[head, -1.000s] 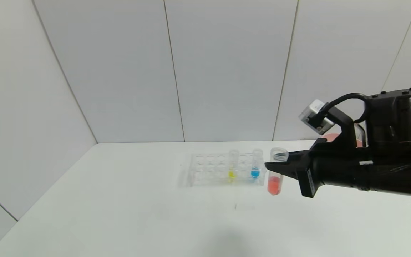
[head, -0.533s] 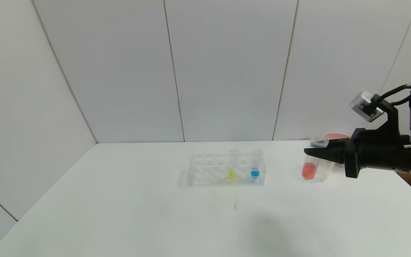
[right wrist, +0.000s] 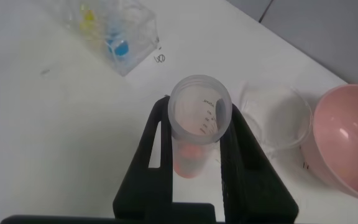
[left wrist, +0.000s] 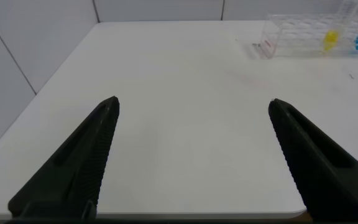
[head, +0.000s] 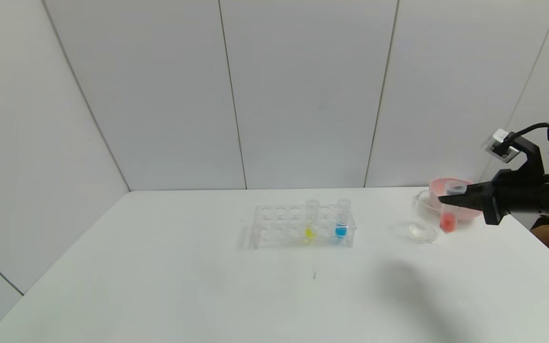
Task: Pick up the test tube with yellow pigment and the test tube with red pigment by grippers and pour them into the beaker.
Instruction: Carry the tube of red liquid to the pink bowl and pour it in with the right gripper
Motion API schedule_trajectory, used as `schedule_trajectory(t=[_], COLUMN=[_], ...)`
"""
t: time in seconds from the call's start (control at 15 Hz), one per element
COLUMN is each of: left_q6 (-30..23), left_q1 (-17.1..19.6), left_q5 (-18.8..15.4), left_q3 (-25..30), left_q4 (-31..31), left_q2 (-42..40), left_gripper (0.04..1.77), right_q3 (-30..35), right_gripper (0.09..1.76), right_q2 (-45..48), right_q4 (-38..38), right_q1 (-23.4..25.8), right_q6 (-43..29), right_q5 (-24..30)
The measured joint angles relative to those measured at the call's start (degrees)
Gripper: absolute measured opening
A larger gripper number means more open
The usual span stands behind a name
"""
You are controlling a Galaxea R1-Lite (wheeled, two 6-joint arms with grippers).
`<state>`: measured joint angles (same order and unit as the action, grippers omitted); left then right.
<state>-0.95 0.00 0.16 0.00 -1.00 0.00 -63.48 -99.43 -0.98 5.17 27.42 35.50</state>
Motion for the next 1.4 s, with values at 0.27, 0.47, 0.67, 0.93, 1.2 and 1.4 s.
schedule_trajectory(t=[0.27, 0.47, 0.67, 0.93, 1.2, 1.4], left_q6=[0.0, 0.0, 0.0, 0.0, 0.0, 0.0], left_q1=[0.0, 0.0, 0.0, 0.0, 0.0, 0.0], left_q5=[0.0, 0.0, 0.0, 0.0, 0.0, 0.0], left_q3=[0.0, 0.0, 0.0, 0.0, 0.0, 0.0], left_q4=[0.0, 0.0, 0.0, 0.0, 0.0, 0.0], left_q2=[0.0, 0.0, 0.0, 0.0, 0.0, 0.0], left_gripper=[1.72, 1.72, 1.72, 1.72, 1.72, 1.72], right_q3=[-6.9, -10.5, -15.3, -23.6, -33.6, -41.2], right_gripper=[0.5, 0.5, 0.5, 0.5, 0.5, 0.5], right_q2=[-2.1, -5.2, -7.7, -10.9, -14.6, -17.0], right_q4=[7.7, 8.5, 15.3, 20.2, 28.8, 36.6], right_q1=[5.5, 9.2, 10.6, 10.0, 9.8, 9.5], right_q6=[9.1, 15.7, 20.7, 23.3, 26.1, 31.5], right_q5=[0.2, 0.2, 0.2, -0.4, -4.3, -8.0])
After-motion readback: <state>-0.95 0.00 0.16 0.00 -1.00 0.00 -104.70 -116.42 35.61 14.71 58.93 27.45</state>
